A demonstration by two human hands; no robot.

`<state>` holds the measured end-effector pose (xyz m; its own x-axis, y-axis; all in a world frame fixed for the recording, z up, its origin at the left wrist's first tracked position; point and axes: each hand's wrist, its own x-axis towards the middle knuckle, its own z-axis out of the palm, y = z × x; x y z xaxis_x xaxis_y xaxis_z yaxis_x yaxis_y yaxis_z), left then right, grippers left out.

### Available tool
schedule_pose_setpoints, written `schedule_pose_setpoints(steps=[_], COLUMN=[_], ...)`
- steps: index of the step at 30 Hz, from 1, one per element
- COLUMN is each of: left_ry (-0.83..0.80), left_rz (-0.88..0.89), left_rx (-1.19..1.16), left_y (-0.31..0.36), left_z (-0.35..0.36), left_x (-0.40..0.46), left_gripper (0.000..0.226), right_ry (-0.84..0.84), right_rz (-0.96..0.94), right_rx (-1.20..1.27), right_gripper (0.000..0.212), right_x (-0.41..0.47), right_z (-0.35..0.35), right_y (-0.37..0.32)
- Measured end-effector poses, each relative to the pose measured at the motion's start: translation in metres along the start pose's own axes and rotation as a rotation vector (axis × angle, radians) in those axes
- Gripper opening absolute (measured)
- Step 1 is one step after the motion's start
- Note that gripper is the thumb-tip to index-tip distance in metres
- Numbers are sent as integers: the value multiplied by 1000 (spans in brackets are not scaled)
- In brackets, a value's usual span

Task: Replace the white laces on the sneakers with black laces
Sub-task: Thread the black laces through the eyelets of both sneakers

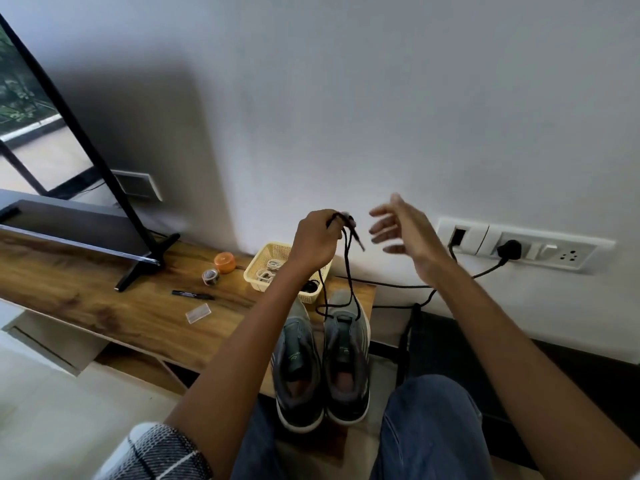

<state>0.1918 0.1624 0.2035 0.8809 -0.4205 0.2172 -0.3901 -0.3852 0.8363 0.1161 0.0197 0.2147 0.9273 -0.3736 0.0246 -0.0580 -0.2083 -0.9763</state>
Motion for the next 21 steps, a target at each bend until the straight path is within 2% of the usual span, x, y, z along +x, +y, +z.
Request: schedule_pose_setpoints(steps=[4, 9, 13, 16, 19, 21], left_ry=[67, 103, 114, 116, 114, 108], left_rz=[-116, -151, -124, -115, -124, -137], left_rx=[-198, -260, -279, -289, -304, -325], left_y=[-18, -32, -30, -29, -30, -31], left_z=[9, 12, 6, 4, 4, 6], left_x=[-9, -14, -10, -8, -8, -9], left_gripper=[30, 30, 28, 28, 28, 27], right_ry=[4, -119, -52, 16, 60, 41], right_rz=[216, 382, 322, 260, 238, 223], right_rx=[-141, -364, -468, -488, -457, -464], right_gripper=[19, 33, 36, 11, 19, 15], right_x=[-1, -7, 0, 6, 8, 7], right_z=[17, 48, 65, 69, 72, 72], right_y=[100, 190, 210, 214, 217, 217])
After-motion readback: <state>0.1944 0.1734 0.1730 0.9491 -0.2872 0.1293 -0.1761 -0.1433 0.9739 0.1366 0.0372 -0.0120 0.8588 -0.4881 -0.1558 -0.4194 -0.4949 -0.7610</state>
